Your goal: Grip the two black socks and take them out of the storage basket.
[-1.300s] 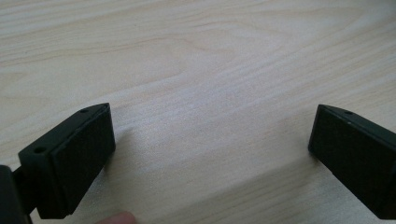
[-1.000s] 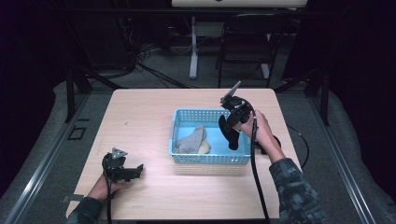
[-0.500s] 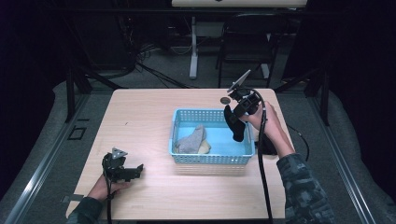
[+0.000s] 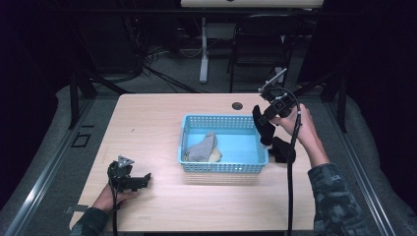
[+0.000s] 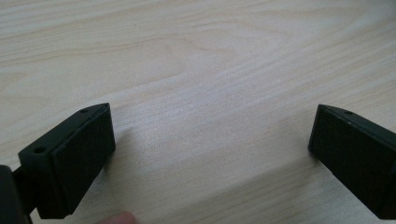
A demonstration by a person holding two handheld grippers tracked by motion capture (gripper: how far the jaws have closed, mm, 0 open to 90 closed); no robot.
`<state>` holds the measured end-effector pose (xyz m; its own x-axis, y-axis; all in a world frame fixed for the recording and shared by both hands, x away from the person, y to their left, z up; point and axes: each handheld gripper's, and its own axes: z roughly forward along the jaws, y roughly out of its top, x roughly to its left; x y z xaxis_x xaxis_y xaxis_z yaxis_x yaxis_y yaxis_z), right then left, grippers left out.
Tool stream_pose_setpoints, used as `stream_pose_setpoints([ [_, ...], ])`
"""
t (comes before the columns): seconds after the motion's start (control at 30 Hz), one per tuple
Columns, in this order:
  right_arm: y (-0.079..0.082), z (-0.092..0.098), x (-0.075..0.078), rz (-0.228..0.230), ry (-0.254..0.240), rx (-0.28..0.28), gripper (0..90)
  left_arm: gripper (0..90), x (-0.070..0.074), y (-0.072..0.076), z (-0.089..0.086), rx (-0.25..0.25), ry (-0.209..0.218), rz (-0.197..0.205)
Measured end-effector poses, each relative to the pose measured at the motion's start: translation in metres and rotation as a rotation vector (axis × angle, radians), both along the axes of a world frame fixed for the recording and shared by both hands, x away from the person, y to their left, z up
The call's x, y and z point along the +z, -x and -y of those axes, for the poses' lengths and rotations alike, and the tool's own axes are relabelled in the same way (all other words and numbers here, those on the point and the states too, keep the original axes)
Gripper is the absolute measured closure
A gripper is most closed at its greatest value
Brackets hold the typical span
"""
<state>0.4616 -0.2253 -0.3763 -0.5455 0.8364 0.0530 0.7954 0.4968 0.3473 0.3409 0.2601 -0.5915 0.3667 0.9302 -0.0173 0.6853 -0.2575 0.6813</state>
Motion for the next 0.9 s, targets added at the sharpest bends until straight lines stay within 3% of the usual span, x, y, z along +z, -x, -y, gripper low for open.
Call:
stream_pose_setpoints([
  [0.23, 0.002, 0.018, -0.005, -0.009, 0.016, -0.033, 78.9, 0.4, 0.0, 0.0, 0.0, 0.001, 0.0, -0.001],
  [0.53, 0.003, 0.05, -0.029, -0.038, 0.021, -0.116, 78.8, 0.4, 0.0, 0.0, 0.0, 0.001, 0.0, -0.001],
  [0.63, 0.003, 0.06, -0.041, -0.055, 0.017, -0.134, 78.6, 0.4, 0.0, 0.0, 0.0, 0.001, 0.0, -0.001],
  [0.77, 0.003, 0.07, -0.069, -0.093, 0.014, -0.165, 78.2, 0.4, 0.0, 0.0, 0.0, -0.001, -0.001, 0.0],
  [0.8, 0.003, 0.07, -0.069, -0.093, 0.014, -0.165, 78.2, 0.4, 0.0, 0.0, 0.0, 0.001, 0.0, 0.001],
  [0.9, 0.004, 0.074, -0.092, -0.117, 0.012, -0.189, 77.5, 0.4, 0.0, 0.0, 0.0, 0.0, 0.0, 0.0],
])
